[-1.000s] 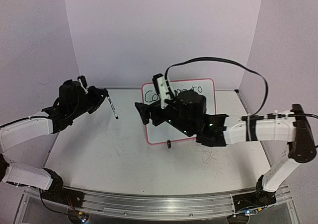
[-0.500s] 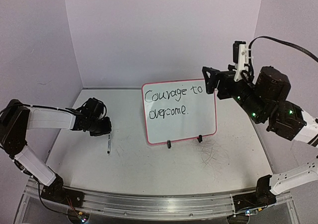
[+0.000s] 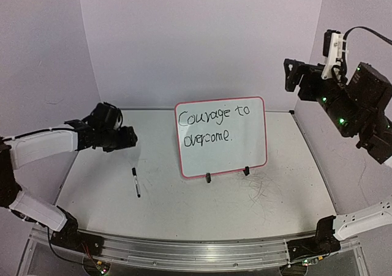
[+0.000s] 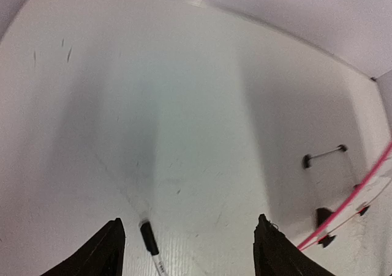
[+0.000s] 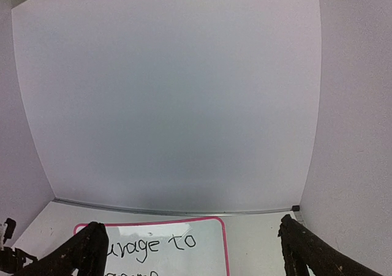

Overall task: Write a sentence on the whiteboard
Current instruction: Reset both arms

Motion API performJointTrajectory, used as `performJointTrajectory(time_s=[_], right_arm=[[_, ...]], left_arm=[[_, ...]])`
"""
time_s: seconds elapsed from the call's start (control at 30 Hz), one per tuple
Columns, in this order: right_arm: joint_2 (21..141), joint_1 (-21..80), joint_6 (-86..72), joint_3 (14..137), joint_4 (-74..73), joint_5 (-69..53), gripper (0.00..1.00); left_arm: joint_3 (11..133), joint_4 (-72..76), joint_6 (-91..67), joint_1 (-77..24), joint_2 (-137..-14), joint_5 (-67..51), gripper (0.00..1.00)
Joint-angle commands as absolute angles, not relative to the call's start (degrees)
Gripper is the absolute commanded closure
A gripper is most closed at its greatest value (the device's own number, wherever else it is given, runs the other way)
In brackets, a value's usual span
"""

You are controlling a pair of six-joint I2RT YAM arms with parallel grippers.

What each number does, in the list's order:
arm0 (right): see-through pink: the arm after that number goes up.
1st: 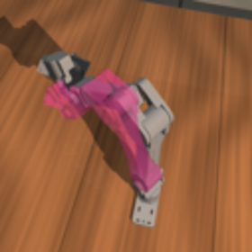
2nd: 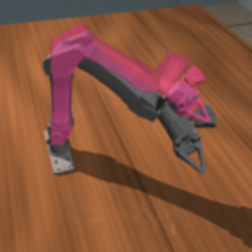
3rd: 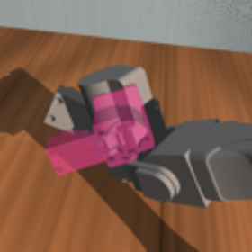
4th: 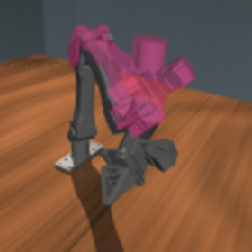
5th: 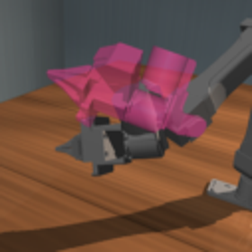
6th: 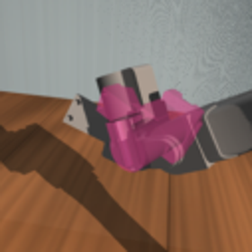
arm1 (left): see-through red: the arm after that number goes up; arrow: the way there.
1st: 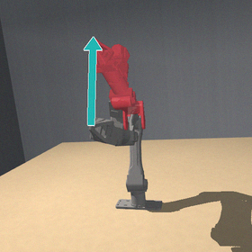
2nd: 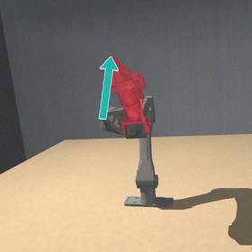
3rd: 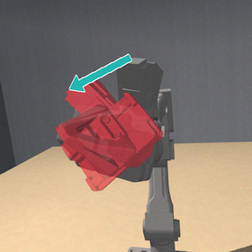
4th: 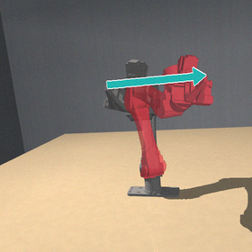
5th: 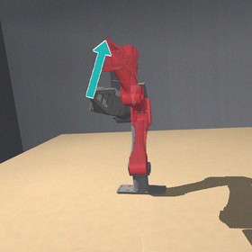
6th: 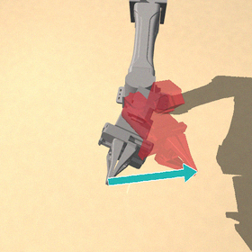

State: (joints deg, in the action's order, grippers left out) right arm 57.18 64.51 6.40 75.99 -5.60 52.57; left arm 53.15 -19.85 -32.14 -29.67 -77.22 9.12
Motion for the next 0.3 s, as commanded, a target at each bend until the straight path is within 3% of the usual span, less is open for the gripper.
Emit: performJointTrajectory(time_s=[0.0, 0.13, 0.27], right_arm=[[54.98, 64.45, 9.78, 80.95, -5.12, 54.67, 0.02], [54.33, 64.42, 10.98, 82.56, -3.33, 54.35, 0.02], [52.91, 64.45, 12.13, 80.27, -0.69, 53.70, 0.02]], left_arm=[[67.12, -18.21, -23.55, -29.57, -65.03, 8.88, 0.17], [77.22, -17.59, -16.28, -29.62, -61.34, 6.46, 0.01], [83.17, -15.40, -10.60, -29.62, -58.80, 3.65, 0.01]])
